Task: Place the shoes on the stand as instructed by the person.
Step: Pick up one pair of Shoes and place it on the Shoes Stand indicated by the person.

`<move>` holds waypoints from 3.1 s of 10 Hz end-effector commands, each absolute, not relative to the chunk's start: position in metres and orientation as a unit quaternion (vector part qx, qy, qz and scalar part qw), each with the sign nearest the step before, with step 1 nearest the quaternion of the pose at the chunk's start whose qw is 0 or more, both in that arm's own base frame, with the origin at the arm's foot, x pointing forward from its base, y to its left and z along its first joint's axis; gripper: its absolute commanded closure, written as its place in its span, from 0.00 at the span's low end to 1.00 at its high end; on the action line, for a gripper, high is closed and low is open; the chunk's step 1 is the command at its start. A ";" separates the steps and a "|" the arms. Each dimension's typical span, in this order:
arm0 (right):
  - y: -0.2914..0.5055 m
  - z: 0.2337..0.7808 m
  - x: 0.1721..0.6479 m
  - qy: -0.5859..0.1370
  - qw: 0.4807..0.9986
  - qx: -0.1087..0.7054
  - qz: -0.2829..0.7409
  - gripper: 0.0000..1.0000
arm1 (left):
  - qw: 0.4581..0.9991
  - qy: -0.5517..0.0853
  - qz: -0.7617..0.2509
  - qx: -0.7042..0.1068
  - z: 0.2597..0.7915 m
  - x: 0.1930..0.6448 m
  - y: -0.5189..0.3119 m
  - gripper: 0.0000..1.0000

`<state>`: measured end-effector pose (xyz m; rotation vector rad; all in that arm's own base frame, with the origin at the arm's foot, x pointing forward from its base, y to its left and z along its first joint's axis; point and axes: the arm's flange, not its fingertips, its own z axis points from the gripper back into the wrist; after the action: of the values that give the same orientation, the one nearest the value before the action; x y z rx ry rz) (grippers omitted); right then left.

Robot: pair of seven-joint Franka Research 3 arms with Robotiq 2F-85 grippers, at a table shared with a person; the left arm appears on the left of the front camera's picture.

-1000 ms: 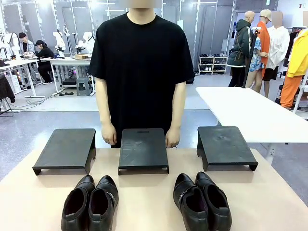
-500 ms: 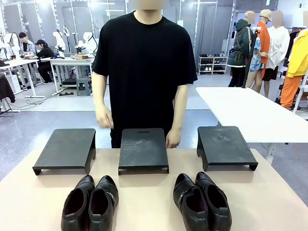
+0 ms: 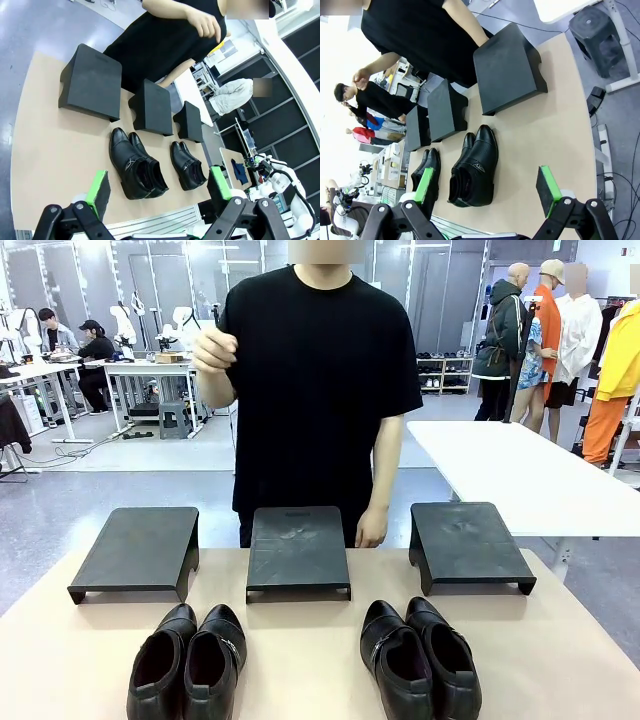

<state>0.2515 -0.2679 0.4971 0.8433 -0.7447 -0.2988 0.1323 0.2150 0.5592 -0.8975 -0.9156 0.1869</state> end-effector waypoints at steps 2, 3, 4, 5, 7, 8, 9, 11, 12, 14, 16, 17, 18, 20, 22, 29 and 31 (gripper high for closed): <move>-0.271 0.497 0.250 -0.354 0.833 0.400 -0.143 0.00 | 0.796 -0.429 0.087 -0.418 0.559 0.131 0.217 0.00; -0.271 0.497 0.250 -0.354 0.833 0.400 -0.143 0.00 | 0.796 -0.429 0.087 -0.418 0.559 0.131 0.217 0.00; -0.271 0.497 0.250 -0.354 0.833 0.400 -0.143 0.00 | 0.796 -0.429 0.087 -0.418 0.559 0.131 0.217 0.00; -0.271 0.497 0.250 -0.354 0.833 0.400 -0.143 0.00 | 0.796 -0.429 0.087 -0.418 0.559 0.131 0.217 0.00; -0.271 0.497 0.250 -0.354 0.833 0.400 -0.143 0.00 | 0.796 -0.429 0.087 -0.418 0.559 0.131 0.217 0.00; -0.271 0.497 0.250 -0.354 0.833 0.400 -0.143 0.00 | 0.796 -0.429 0.087 -0.418 0.559 0.131 0.217 0.00; -0.271 0.497 0.250 -0.354 0.833 0.400 -0.143 0.00 | 0.796 -0.429 0.087 -0.418 0.559 0.131 0.217 0.00; -0.271 0.497 0.250 -0.354 0.833 0.400 -0.143 0.00 | 0.796 -0.429 0.087 -0.418 0.559 0.131 0.217 0.00; -0.271 0.497 0.250 -0.354 0.833 0.400 -0.143 0.00 | 0.796 -0.429 0.087 -0.418 0.559 0.131 0.217 0.00; -0.271 0.497 0.250 -0.354 0.833 0.400 -0.143 0.00 | 0.796 -0.429 0.087 -0.418 0.559 0.131 0.217 0.00; -0.271 0.497 0.250 -0.354 0.833 0.400 -0.143 0.00 | 0.796 -0.429 0.087 -0.418 0.559 0.131 0.217 0.00; -0.271 0.497 0.250 -0.354 0.833 0.400 -0.143 0.00 | 0.796 -0.429 0.087 -0.418 0.559 0.131 0.217 0.00; -0.271 0.497 0.250 -0.354 0.833 0.400 -0.143 0.00 | 0.796 -0.429 0.087 -0.418 0.559 0.131 0.217 0.00; -0.271 0.497 0.250 -0.354 0.833 0.400 -0.143 0.00 | 0.796 -0.429 0.087 -0.418 0.559 0.131 0.217 0.00; -0.271 0.497 0.250 -0.354 0.833 0.400 -0.143 0.00 | 0.796 -0.429 0.087 -0.418 0.559 0.131 0.217 0.00; -0.271 0.497 0.250 -0.354 0.833 0.400 -0.143 0.00 | 0.796 -0.429 0.087 -0.418 0.559 0.131 0.217 0.00; -0.271 0.497 0.250 -0.354 0.833 0.400 -0.143 0.00 | 0.796 -0.429 0.087 -0.418 0.559 0.131 0.217 0.00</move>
<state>0.2515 -0.2679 0.4971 0.8433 -0.7448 -0.2988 0.1323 0.2150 0.5592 -0.8975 -0.9156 0.1870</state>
